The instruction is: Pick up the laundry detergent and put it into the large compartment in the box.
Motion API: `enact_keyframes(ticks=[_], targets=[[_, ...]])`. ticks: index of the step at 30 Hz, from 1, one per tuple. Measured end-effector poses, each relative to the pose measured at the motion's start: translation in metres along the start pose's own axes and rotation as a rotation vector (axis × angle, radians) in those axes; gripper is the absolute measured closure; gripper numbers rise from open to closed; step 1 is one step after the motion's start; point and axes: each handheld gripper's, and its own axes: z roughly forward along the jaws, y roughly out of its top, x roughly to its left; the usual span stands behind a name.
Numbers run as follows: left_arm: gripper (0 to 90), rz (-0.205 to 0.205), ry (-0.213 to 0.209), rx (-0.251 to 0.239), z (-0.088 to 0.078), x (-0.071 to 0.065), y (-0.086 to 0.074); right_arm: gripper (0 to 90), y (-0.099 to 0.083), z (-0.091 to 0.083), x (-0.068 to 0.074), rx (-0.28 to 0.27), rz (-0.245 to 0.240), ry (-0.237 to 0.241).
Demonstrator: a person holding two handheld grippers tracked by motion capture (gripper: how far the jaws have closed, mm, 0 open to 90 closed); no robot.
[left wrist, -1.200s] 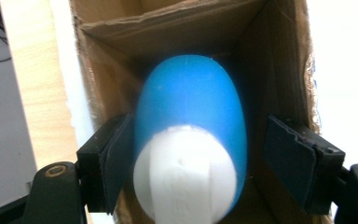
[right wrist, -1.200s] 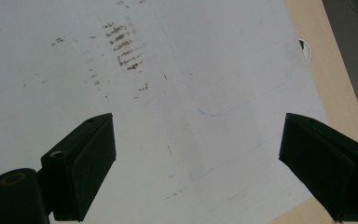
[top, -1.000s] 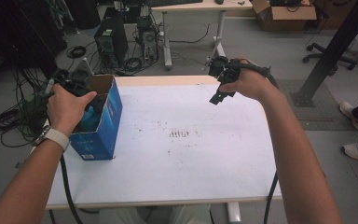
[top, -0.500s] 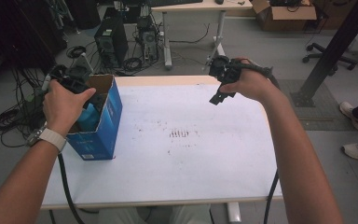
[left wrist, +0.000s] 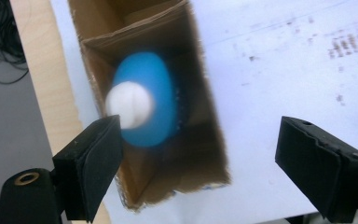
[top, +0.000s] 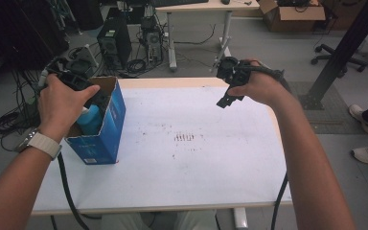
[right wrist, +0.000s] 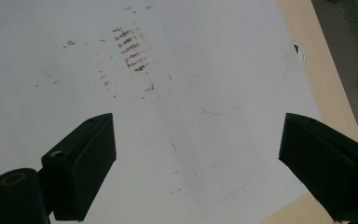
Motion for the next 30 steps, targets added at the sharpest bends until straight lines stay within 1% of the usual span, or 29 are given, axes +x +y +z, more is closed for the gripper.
enact_keyframes(ticks=[3, 4, 7, 8, 10, 11, 14, 17, 20, 22, 24, 26, 27, 28, 29, 30], targets=[[15.3, 0.024, -0.011, -0.017, -0.011, -0.009, -0.002, 10.8, -0.001, -0.002, 0.002, 0.001, 0.003, -0.001], [15.2, 0.024, -0.011, -0.017, -0.011, -0.009, -0.002, 10.8, -0.001, -0.002, 0.002, -0.004, -0.002, -0.002], [14.0, 0.050, -0.013, -0.026, -0.022, -0.018, -0.004, 10.8, -0.001, -0.003, 0.003, -0.002, 0.001, -0.003], [13.5, 0.050, -0.013, -0.026, -0.022, -0.018, -0.004, 10.8, -0.001, -0.004, 0.004, -0.003, 0.002, -0.005], [12.7, 0.062, -0.017, -0.033, -0.026, -0.023, -0.006, 10.8, 0.000, -0.004, 0.005, -0.005, 0.004, -0.005], [11.6, 0.079, -0.019, -0.039, -0.030, -0.027, -0.007, 10.8, 0.000, -0.004, 0.005, -0.009, -0.003, -0.006], [9.7, 0.102, -0.023, -0.041, -0.034, -0.035, -0.009, 10.8, 0.000, -0.005, 0.006, -0.005, 0.006, -0.006], [7.7, 0.120, -0.033, -0.045, -0.038, -0.042, -0.011, 10.8, 0.000, -0.005, 0.006, -0.006, 0.003, -0.007], [4.9, 0.134, -0.057, -0.040, -0.041, -0.049, -0.013, 10.8, 0.000, -0.005, 0.007, -0.005, 0.003, -0.008], [4.7, 0.146, -0.062, -0.042, -0.043, -0.053, -0.014, 10.8, 0.000, -0.006, 0.008, -0.006, 0.004, -0.009], [4.6, 0.155, -0.063, -0.035, -0.044, -0.058, -0.015, 10.8, 0.000, -0.006, 0.008, -0.007, 0.002, -0.009], [4.6, 0.172, -0.066, -0.027, -0.045, -0.063, -0.017, 10.8, 0.000, -0.006, 0.009, -0.004, 0.007, -0.009], [4.6, 0.172, -0.066, -0.027, -0.045, -0.063, -0.017, 10.8, 0.000, -0.006, 0.009, -0.004, 0.007, -0.009], [4.6, 0.185, -0.067, -0.029, -0.047, -0.068, -0.018, 10.8, 0.000, -0.007, 0.010, -0.007, 0.005, -0.009], [4.5, 0.185, -0.067, -0.029, -0.047, -0.068, -0.018, 10.8, -0.001, -0.007, 0.010, -0.008, 0.006, -0.010], [4.6, 0.205, -0.079, -0.028, -0.049, -0.073, -0.020, 10.8, -0.001, -0.007, 0.010, -0.005, 0.007, -0.010]])
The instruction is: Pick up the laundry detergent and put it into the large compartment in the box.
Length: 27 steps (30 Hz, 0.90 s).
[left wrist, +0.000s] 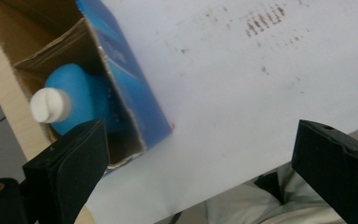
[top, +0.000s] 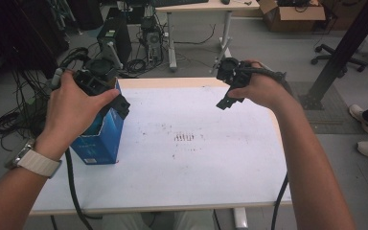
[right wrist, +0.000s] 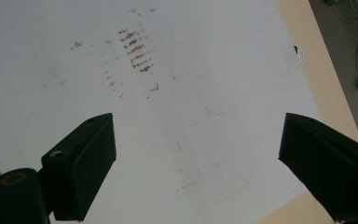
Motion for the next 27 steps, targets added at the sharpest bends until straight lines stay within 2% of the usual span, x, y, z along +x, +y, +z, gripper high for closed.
enact_keyframes(ticks=[6, 14, 17, 24, 27], targets=[[4.7, 0.039, -0.011, 0.007, -0.001, -0.015, 0.000, 10.8, -0.002, -0.001, 0.001, 0.002, 0.006, 0.000], [5.1, 0.064, -0.030, -0.001, -0.003, -0.025, -0.001, 10.5, -0.004, -0.001, 0.001, -0.006, 0.010, -0.002], [5.1, 0.090, -0.052, -0.004, -0.002, -0.033, -0.002, 10.4, -0.005, 0.001, 0.000, -0.004, 0.007, -0.001], [5.3, 0.136, -0.071, -0.007, 0.003, -0.048, -0.003, 10.3, -0.007, 0.002, 0.000, -0.002, 0.012, -0.001], [5.4, 0.140, -0.071, -0.008, 0.003, -0.050, -0.003, 10.2, -0.007, 0.001, -0.001, -0.005, 0.016, -0.005]])
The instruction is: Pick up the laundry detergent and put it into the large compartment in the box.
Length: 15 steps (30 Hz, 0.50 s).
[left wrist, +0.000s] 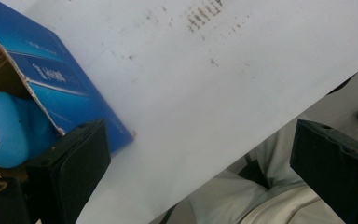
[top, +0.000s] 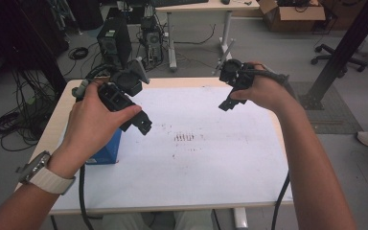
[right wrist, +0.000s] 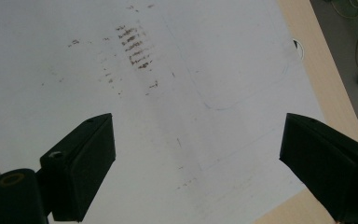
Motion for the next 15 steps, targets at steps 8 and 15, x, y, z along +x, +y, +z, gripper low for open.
enact_keyframes(ticks=[8, 15], targets=[[5.4, 0.005, -0.001, -0.002, 0.0019, -0.0009, 0.0027, 10.1, 0.0006, 0.0014, -0.0001, -0.003, -0.004, 0.002], [5.7, 0.010, -0.001, -0.001, 0.0041, -0.0008, 0.0038, 10.0, 0.0000, 0.0027, -0.0010, -0.003, -0.005, 0.003]])
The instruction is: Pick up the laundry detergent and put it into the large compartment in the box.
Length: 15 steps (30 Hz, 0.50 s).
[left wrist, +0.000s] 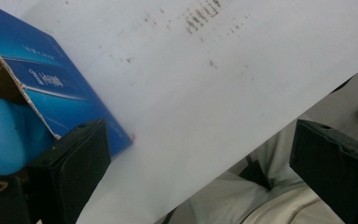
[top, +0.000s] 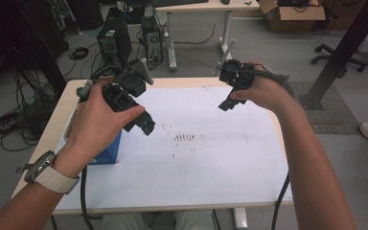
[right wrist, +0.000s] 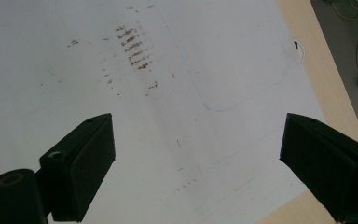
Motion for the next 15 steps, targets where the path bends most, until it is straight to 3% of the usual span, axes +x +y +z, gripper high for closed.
enact_keyframes(ticks=[15], targets=[[5.7, 0.004, -0.007, -0.008, 0.0012, 0.0027, 0.0012, 9.9, 0.0018, 0.0008, -0.0005, -0.003, -0.002, -0.001]])
